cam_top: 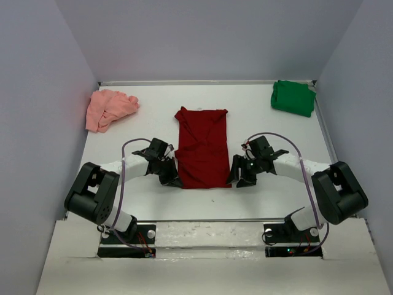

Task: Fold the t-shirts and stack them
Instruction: Grab one side of the 2/3 rectangular tshirt with both arms

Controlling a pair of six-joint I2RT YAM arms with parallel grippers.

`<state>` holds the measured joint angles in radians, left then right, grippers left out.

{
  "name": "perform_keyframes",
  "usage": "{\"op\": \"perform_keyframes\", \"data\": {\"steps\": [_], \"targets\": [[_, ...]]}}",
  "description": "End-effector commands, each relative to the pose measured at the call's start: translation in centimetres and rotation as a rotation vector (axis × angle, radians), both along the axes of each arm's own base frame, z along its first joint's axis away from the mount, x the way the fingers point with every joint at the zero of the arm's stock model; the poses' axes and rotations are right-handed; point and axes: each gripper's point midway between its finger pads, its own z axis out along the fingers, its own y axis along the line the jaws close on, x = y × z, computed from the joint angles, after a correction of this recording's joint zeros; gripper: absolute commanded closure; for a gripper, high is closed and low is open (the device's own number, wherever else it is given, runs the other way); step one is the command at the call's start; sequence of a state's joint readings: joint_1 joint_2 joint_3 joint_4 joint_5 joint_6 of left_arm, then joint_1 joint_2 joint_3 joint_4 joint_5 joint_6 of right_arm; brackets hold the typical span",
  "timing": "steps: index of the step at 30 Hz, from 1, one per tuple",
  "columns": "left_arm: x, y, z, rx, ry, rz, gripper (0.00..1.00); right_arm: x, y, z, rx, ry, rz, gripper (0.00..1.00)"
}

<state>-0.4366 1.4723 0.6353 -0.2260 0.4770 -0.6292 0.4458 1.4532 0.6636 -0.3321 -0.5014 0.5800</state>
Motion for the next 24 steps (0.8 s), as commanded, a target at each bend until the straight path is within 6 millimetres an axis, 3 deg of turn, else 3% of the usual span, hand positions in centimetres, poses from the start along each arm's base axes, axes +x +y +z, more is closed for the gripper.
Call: {"op": "perform_keyframes", "data": {"steps": [1, 6, 9, 15, 18, 20, 24], "targets": [[-0.3, 0.9, -0.4, 0.050, 0.009, -0.001, 1.00, 2.3, 0.4, 0.3, -0.004, -0.075, 0.002, 0.34], [-0.3, 1.0, -0.5, 0.057, 0.008, -0.005, 1.00, 2.4, 1.2, -0.6, 0.026, -0.043, 0.010, 0.34], [-0.3, 0.9, -0.4, 0.055, 0.008, -0.004, 1.00, 2.4, 1.4, -1.2, 0.033, -0.026, 0.004, 0.39], [-0.4, 1.0, -0.6, 0.055, 0.013, -0.005, 1.00, 2.4, 0.8, -1.6, 0.012, -0.026, -0.053, 0.62], [-0.4, 0.9, -0.6, 0.052, 0.011, -0.006, 1.00, 2.2, 0.3, -1.7, -0.012, -0.022, -0.069, 0.93], [-0.3, 0.9, -0.5, 0.054, 0.008, -0.006, 1.00, 2.1, 0.2, -1.7, -0.020, -0.022, -0.074, 1.00], [-0.7, 0.9, -0.4, 0.052, 0.014, -0.003, 1.00, 2.1, -0.6, -1.5, -0.058, -0.033, -0.097, 1.00]]}}
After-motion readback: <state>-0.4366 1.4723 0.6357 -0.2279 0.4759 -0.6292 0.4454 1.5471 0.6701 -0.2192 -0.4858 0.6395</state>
